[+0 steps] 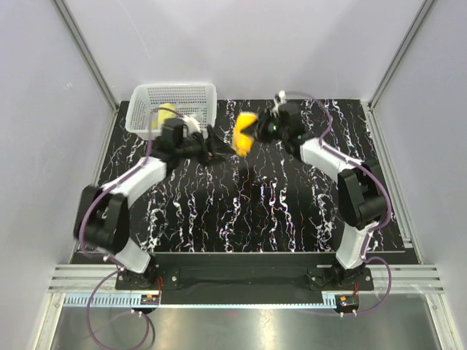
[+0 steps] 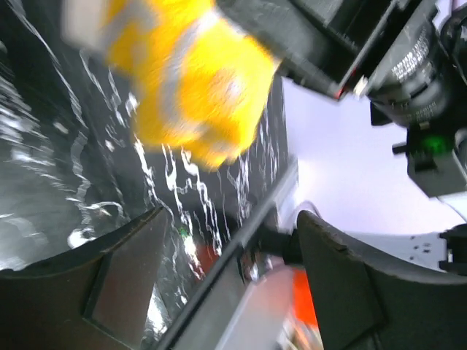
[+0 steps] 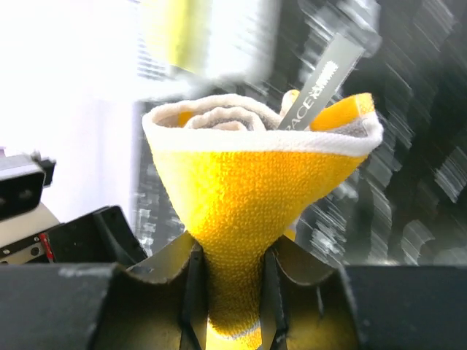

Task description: Roll the towels

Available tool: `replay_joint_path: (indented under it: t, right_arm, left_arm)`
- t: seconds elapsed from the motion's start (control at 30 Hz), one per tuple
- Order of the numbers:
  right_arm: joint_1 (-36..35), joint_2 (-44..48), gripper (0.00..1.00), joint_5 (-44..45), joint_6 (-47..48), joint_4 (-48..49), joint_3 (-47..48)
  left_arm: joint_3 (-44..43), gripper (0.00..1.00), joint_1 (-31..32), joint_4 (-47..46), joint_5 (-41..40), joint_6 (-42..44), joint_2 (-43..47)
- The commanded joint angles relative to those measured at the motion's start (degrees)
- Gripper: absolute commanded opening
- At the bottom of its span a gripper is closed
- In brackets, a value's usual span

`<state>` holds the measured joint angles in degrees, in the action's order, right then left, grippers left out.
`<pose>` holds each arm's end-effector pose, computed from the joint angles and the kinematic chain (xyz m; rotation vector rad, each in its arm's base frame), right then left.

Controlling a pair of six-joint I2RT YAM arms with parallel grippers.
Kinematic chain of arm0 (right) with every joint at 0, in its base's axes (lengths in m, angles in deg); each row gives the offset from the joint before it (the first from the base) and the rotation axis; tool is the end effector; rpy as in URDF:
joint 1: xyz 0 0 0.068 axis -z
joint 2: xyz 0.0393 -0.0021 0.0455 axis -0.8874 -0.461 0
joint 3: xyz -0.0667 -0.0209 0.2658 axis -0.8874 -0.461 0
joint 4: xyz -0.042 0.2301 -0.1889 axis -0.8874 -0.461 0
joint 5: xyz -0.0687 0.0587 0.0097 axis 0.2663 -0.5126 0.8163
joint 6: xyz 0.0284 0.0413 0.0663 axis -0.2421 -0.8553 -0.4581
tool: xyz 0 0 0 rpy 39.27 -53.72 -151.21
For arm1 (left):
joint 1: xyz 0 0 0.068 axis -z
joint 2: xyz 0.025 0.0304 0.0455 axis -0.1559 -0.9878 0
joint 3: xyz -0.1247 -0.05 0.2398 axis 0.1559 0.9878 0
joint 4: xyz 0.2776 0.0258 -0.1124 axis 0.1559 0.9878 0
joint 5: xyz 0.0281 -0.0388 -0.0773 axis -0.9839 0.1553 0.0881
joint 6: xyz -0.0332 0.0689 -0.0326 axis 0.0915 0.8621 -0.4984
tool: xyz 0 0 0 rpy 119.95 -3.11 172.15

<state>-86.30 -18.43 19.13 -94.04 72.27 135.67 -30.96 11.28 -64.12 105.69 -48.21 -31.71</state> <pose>0.4405 0.2189 0.1951 0.1978 2.1639 1.0614 0.3785 -0.1951 0.1967 -0.0766 2.3475 -1.5243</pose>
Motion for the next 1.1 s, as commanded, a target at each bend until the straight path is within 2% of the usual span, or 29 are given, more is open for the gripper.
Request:
replay_joint_path:
  t: [0.0, 0.13, 0.27, 0.37, 0.4, 0.43, 0.47, 0.5, 0.53, 0.6, 0.67, 0.7, 0.73, 0.77, 0.8, 0.83, 0.97, 1.0, 1.07]
  right_arm:
    - [-0.7, -2.1, 0.23, -8.4, 6.5, -6.2, 14.5]
    - [-0.7, -11.5, 0.23, -18.2, 7.2, -6.6, 26.1]
    - [-0.6, -18.9, 0.22, -27.5, 3.2, -1.6, 35.4]
    - [-0.9, -20.2, 0.22, -33.8, -3.3, 8.0, 35.3]
    - [-1.0, -19.5, 0.22, -36.3, -7.7, 11.2, 32.7]
    - [-1.0, -19.2, 0.22, -37.8, -10.9, 20.6, 30.9]
    - [-1.0, -19.0, 0.22, -39.2, -14.5, 25.3, 29.3]
    - [-1.2, -19.1, 0.22, -41.3, -20.7, 29.0, 27.2]
    - [-1.3, -19.0, 0.22, -42.2, -23.8, 36.7, 26.1]
    - [-1.7, -19.0, 0.22, -44.1, -32.5, 44.4, 22.8]
    - [-1.9, -19.3, 0.21, -45.0, -38.6, 56.5, 21.3]
    - [-2.0, -20.0, 0.21, -44.9, -44.6, 60.2, 20.4]
    - [-2.1, -20.6, 0.21, -44.9, -47.4, 66.4, 20.4]
    - [-2.2, -21.2, 0.2, -44.9, -49.7, 68.4, 20.4]
    - [-2.2, -22.0, 0.21, -44.5, -53.3, 70.5, 20.4]
    - [-2.2, -22.3, 0.2, -44.4, -54.6, 73.3, 20.4]
    - [-3.1, -22.4, 0.2, -44.5, -54.2, 71.3, 20.0]
    - [-3.4, -21.7, 0.2, -44.9, -50.8, 69.1, 19.5]
    - [-4.0, -20.3, 0.19, -44.8, -45.0, 58.8, 18.4]
  left_arm:
    - [2.2, 0.78, -5.0, 8.9, -9.3, 6.5, 12.2]
    - [3.8, 0.83, -9.3, 13.3, -16.4, 11.3, 18.7]
    - [6.9, 0.84, -14.6, 4.8, -13.9, 11.6, 20.4]
    - [10.1, 0.86, -17.5, -10.5, -8.4, 7.6, 19.0]
    - [11.8, 0.91, -18.0, -20.6, -5.1, 5.7, 17.6]
    - [12.4, 0.94, -18.1, -26.3, -3.8, 2.4, 16.7]
    - [12.5, 0.95, -18.1, -30.4, -2.7, 1.2, 15.7]
    - [12.6, 0.95, -18.1, -38.4, -0.8, -0.2, 13.6]
    - [12.7, 0.99, -18.1, -43.0, 0.2, -3.3, 12.3]
    - [12.7, 0.99, -18.2, -54.5, 1.3, -8.0, 8.4]
    - [11.9, 0.99, -18.5, -61.2, 2.4, -12.0, 5.0]
    - [11.3, 0.99, -18.6, -69.5, 3.5, -17.3, 1.1]
    - [10.9, 0.99, -18.7, -74.5, 3.9, -20.9, -1.0]
    - [10.5, 0.99, -18.7, -79.9, 4.0, -24.7, -3.2]
    - [9.4, 0.99, -18.7, -91.0, 4.0, -32.3, -7.3]
    - [8.7, 0.99, -18.4, -92.0, 4.0, -33.6, -8.7]
    - [8.8, 0.99, -16.3, -90.3, 5.0, -30.6, -7.3]
    - [9.2, 0.99, -16.1, -89.2, 5.1, -29.8, -6.1]
    - [9.9, 0.99, -16.0, -88.6, 4.7, -29.6, -4.8]
